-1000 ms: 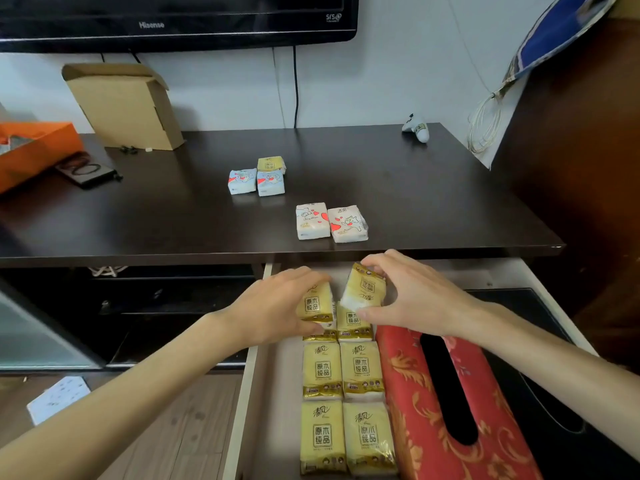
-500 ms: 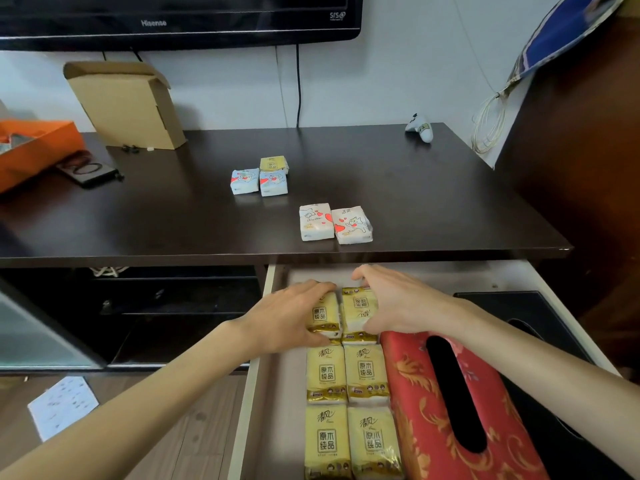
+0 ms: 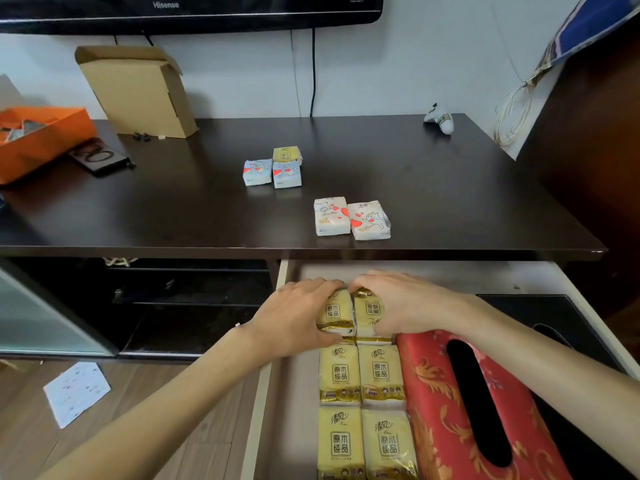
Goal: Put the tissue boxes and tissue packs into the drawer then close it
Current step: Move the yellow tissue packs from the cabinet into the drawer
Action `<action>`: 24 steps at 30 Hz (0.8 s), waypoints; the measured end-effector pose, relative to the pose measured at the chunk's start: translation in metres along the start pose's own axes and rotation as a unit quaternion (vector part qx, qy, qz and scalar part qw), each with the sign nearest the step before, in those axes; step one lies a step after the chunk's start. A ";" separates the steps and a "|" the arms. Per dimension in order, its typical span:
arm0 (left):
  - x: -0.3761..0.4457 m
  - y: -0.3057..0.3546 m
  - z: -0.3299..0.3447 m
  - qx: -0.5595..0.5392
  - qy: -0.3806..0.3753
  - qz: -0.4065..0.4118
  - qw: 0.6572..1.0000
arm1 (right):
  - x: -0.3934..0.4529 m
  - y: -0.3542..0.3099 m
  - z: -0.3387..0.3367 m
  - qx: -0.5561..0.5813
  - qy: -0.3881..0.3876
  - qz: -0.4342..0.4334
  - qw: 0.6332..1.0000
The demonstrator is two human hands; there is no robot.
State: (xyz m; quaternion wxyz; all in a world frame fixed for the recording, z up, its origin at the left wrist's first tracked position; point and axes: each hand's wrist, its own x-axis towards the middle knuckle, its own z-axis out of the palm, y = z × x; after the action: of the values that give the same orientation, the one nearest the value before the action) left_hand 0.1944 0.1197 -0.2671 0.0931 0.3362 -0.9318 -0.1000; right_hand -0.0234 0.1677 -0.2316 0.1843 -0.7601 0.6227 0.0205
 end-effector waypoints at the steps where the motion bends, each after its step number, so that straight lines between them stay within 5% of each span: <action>1: -0.001 0.001 -0.001 -0.006 0.009 -0.002 1.000 | -0.001 -0.001 0.001 -0.006 0.018 0.003 1.000; 6: -0.010 -0.001 -0.007 0.039 0.069 -0.016 0.997 | -0.008 -0.001 0.001 -0.006 0.096 0.025 0.995; 16: -0.023 0.005 -0.018 0.029 0.047 -0.018 0.998 | -0.019 -0.012 0.012 -0.139 0.018 -0.033 0.990; 24: -0.040 -0.006 -0.030 0.042 0.079 -0.029 0.996 | -0.006 -0.032 0.009 -0.107 0.100 0.034 0.989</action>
State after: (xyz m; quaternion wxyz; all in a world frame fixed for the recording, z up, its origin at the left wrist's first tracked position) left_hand 0.2356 0.1374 -0.2444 0.1495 0.3740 -0.9146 -0.0362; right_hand 0.0077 0.1815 -0.2300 0.0375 -0.7518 0.6581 0.0171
